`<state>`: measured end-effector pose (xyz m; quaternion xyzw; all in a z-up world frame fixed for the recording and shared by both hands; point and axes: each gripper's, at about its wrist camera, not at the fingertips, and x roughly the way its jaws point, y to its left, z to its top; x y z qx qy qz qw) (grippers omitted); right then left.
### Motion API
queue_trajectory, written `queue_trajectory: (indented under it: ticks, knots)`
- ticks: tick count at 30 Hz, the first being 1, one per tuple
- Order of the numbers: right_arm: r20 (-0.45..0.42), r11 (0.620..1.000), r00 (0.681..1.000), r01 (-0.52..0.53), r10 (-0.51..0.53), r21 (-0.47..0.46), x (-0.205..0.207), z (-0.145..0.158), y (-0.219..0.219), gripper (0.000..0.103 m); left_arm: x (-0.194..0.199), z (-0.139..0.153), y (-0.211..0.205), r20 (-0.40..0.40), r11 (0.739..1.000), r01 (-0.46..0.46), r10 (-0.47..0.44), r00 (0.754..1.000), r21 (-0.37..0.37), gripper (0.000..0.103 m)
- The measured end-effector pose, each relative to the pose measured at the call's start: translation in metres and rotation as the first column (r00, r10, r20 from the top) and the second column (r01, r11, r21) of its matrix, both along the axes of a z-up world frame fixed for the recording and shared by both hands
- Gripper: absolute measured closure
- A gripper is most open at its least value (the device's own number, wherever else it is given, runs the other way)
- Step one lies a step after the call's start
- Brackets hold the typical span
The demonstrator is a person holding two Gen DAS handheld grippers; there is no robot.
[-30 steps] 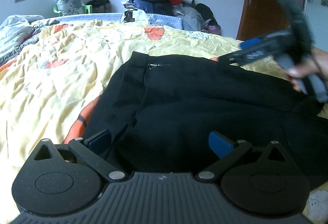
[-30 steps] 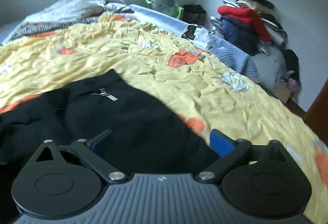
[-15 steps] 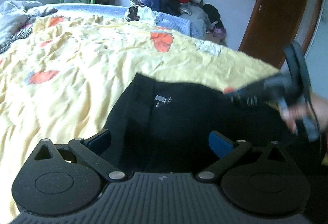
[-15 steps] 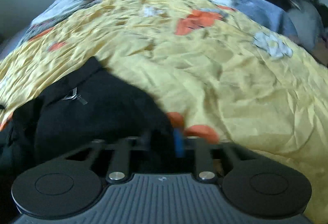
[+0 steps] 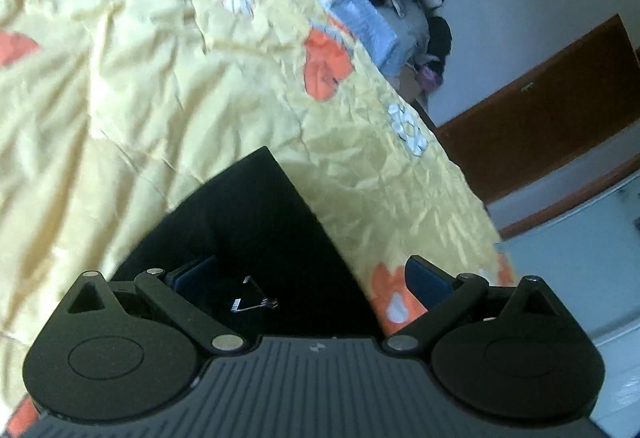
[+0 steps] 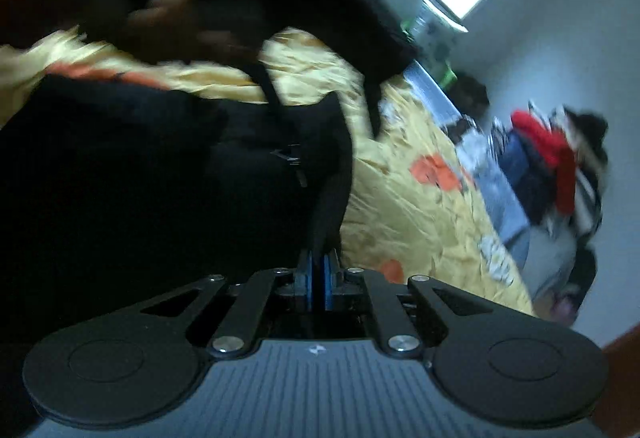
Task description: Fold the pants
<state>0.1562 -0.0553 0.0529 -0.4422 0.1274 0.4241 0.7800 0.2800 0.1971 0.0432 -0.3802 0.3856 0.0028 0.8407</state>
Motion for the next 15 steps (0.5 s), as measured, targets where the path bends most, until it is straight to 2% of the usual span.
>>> queue_trajectory:
  ticks: [1,4,6,7,8,12,15]
  knots:
    - [0.003,1.000,1.000,-0.008,0.008,-0.010,-0.005,-0.001,0.000,0.097,0.004,-0.004,0.001,-0.018,1.000,0.009,-0.010,1.000,-0.023,0.007]
    - [0.036,0.999,0.999,-0.017,0.019,-0.038,-0.016,-0.008,0.001,0.097,0.001,-0.012,0.005,-0.035,0.997,-0.029,0.027,0.999,-0.070,0.031]
    - [0.028,1.000,1.000,-0.005,0.005,-0.024,-0.016,-0.009,0.002,0.097,-0.006,-0.015,0.008,-0.035,0.996,-0.046,0.043,0.998,-0.080,0.077]
    - [0.023,1.000,1.000,0.008,-0.008,-0.013,-0.015,-0.009,0.003,0.097,-0.009,-0.015,0.010,-0.018,0.995,-0.036,0.035,0.999,-0.098,0.090]
    - [0.016,1.000,1.000,0.019,-0.019,-0.002,-0.014,-0.008,0.004,0.097,-0.017,-0.015,0.011,-0.002,0.993,-0.036,0.036,0.999,-0.108,0.097]
    - [-0.028,0.997,0.999,0.046,-0.044,0.063,-0.021,0.004,-0.001,0.097,-0.054,0.002,0.006,0.084,0.998,-0.038,0.042,0.996,-0.044,0.100]
    - [-0.081,0.992,0.996,0.053,-0.044,0.112,-0.038,0.014,-0.013,0.097,-0.094,0.018,-0.002,0.149,1.000,-0.012,0.009,0.989,0.020,0.100]
